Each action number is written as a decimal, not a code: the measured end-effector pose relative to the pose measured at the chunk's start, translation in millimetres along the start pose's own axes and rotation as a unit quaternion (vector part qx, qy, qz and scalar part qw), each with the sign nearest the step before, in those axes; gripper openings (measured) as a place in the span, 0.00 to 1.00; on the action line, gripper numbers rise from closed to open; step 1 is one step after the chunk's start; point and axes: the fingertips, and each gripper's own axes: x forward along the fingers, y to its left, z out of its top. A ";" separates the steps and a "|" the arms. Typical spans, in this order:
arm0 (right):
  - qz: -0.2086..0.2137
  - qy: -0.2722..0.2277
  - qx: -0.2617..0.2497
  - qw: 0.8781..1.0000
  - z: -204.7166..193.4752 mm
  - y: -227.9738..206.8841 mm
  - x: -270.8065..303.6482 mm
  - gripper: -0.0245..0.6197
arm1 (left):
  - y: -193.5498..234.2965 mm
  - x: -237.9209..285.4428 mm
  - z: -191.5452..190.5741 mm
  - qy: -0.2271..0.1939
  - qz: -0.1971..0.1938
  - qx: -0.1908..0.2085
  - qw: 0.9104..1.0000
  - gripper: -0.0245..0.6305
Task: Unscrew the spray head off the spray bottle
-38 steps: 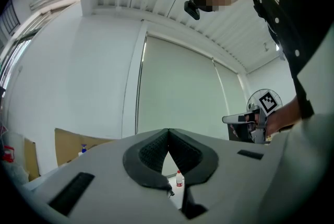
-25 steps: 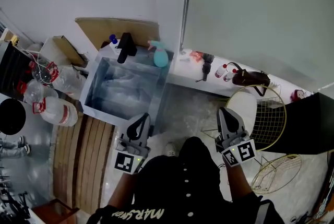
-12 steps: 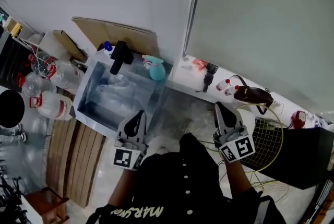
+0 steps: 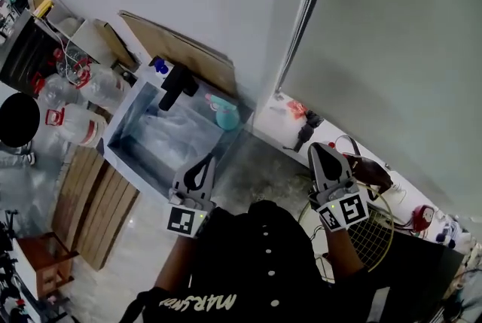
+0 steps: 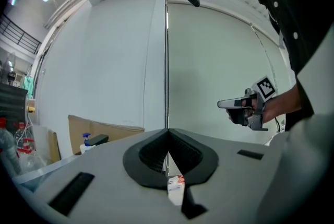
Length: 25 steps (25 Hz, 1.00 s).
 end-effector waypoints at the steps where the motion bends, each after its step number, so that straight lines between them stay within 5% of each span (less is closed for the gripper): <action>1: 0.008 0.003 0.000 1.000 -1.4 -2.9 4.4 0.05 | -2.6 3.8 -2.3 0.001 -0.005 0.004 1.000 0.07; 8: 0.047 0.036 0.012 0.998 -29.1 -6.5 36.6 0.05 | 11.8 30.5 -34.1 0.036 0.013 -0.001 0.999 0.07; 13: 0.069 0.069 0.003 0.995 -57.6 10.2 67.9 0.05 | 20.4 40.5 -54.9 0.060 -0.017 -0.006 0.998 0.07; 21: 0.085 0.087 -0.003 0.993 -74.7 19.5 111.9 0.06 | 50.5 62.6 -102.8 0.111 -0.013 -0.004 0.994 0.09; 23: 0.092 0.093 -0.010 0.991 -80.3 21.6 120.9 0.06 | 56.4 71.2 -121.6 0.128 -0.014 -0.010 0.992 0.32; 25: 0.097 0.098 -0.017 0.990 -85.8 22.7 130.7 0.06 | 63.7 80.1 -138.5 0.141 -0.014 -0.009 0.990 0.36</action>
